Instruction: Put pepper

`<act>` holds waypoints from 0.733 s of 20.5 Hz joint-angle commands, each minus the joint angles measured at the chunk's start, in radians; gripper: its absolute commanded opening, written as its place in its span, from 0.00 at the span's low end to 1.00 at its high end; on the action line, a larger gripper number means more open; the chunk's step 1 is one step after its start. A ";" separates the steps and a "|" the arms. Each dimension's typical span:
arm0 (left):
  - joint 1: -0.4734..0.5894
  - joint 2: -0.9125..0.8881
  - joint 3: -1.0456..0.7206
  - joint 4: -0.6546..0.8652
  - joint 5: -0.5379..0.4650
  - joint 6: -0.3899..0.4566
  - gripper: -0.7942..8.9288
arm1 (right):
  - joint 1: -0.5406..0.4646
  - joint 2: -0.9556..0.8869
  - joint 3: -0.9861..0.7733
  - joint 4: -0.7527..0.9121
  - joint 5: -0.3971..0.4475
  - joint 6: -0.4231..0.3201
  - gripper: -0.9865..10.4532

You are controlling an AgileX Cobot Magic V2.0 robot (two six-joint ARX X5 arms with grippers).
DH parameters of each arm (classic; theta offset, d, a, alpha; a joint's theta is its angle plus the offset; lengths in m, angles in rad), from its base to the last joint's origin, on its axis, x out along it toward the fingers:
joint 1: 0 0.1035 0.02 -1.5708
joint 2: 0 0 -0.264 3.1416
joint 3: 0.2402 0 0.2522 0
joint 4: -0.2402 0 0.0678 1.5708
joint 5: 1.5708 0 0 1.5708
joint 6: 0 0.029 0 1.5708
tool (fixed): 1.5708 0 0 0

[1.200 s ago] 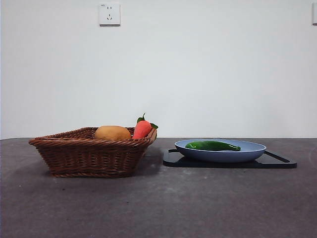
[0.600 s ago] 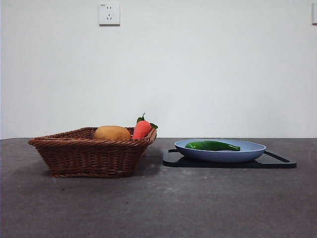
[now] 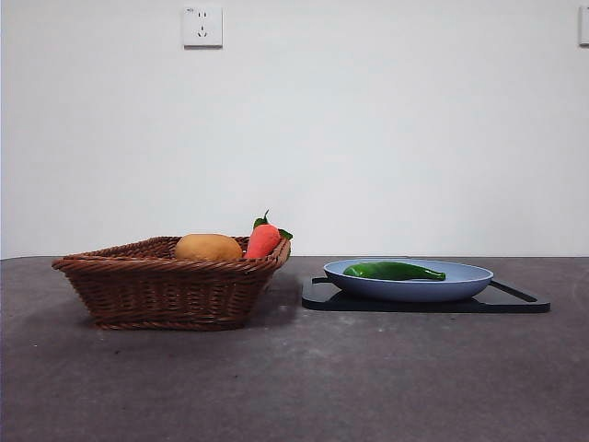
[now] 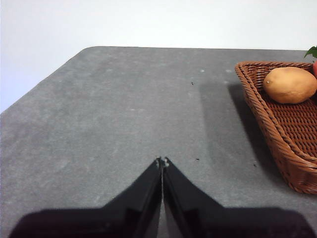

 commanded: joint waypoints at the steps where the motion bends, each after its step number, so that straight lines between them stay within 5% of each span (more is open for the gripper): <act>1: 0.003 -0.002 -0.006 0.006 -0.003 -0.006 0.09 | 0.000 -0.104 -0.180 0.227 0.053 0.057 0.10; 6: 0.003 -0.002 -0.006 0.006 -0.003 -0.006 0.09 | 0.000 -0.344 -0.617 0.606 0.232 0.089 0.10; 15: 0.003 -0.002 -0.006 0.006 -0.003 -0.006 0.09 | -0.001 -0.588 -1.039 0.850 0.372 0.151 0.10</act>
